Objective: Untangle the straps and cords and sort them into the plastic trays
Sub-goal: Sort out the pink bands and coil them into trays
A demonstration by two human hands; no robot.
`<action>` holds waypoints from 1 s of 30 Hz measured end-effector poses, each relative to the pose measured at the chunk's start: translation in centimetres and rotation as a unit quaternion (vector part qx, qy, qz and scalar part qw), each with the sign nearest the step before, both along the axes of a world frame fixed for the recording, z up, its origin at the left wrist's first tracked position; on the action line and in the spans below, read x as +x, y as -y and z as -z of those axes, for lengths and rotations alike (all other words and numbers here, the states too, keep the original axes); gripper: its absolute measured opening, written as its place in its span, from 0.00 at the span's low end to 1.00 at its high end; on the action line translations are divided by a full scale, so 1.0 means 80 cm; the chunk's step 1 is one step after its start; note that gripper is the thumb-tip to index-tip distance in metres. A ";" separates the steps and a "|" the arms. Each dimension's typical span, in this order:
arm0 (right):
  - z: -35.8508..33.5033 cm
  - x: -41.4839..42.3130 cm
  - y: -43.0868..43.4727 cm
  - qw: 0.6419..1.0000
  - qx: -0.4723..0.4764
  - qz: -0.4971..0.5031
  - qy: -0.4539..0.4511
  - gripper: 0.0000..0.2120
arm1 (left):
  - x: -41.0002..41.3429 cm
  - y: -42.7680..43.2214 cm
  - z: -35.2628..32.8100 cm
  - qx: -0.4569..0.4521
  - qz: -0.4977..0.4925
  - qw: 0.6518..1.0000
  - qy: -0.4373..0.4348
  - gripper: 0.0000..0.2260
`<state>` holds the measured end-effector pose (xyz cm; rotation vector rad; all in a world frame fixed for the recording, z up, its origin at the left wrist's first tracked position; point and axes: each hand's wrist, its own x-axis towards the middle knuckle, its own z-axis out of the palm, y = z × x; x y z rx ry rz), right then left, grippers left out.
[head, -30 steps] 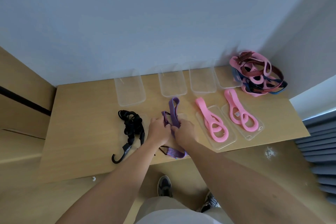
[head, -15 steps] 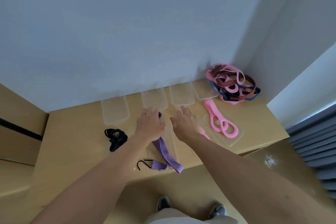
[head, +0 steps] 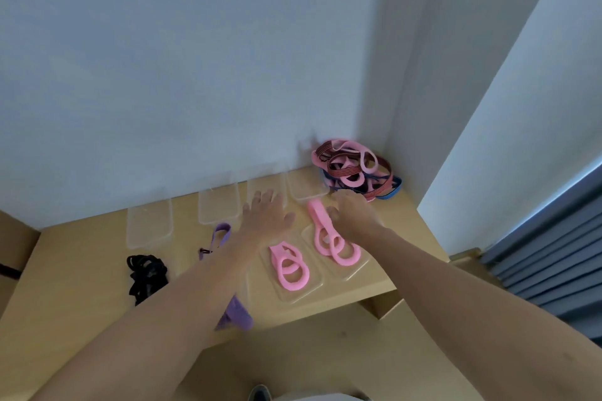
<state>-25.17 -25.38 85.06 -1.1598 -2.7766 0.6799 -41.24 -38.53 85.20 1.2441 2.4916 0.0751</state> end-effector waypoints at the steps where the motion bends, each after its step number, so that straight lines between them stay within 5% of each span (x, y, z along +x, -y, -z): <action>1: 0.000 0.012 -0.011 1.000 0.001 0.001 0.002 0.15 | 0.009 -0.011 -0.001 0.001 -0.001 1.000 0.001 0.29; 12: 0.005 0.074 -0.102 0.999 -0.033 0.011 -0.010 0.17 | 0.067 -0.101 0.001 0.002 -0.004 1.000 0.026 0.28; 16: 0.011 0.053 -0.138 0.999 -0.046 0.015 -0.025 0.05 | 0.064 -0.137 0.002 0.030 -0.007 0.999 0.030 0.22; 22: 0.019 0.005 -0.201 0.991 -0.103 0.051 -0.072 0.13 | 0.034 -0.209 0.024 0.067 -0.030 0.994 0.079 0.16; 30: 0.028 -0.071 -0.304 0.988 -0.140 0.070 -0.006 0.16 | -0.001 -0.271 0.048 0.080 -0.047 0.991 0.096 0.16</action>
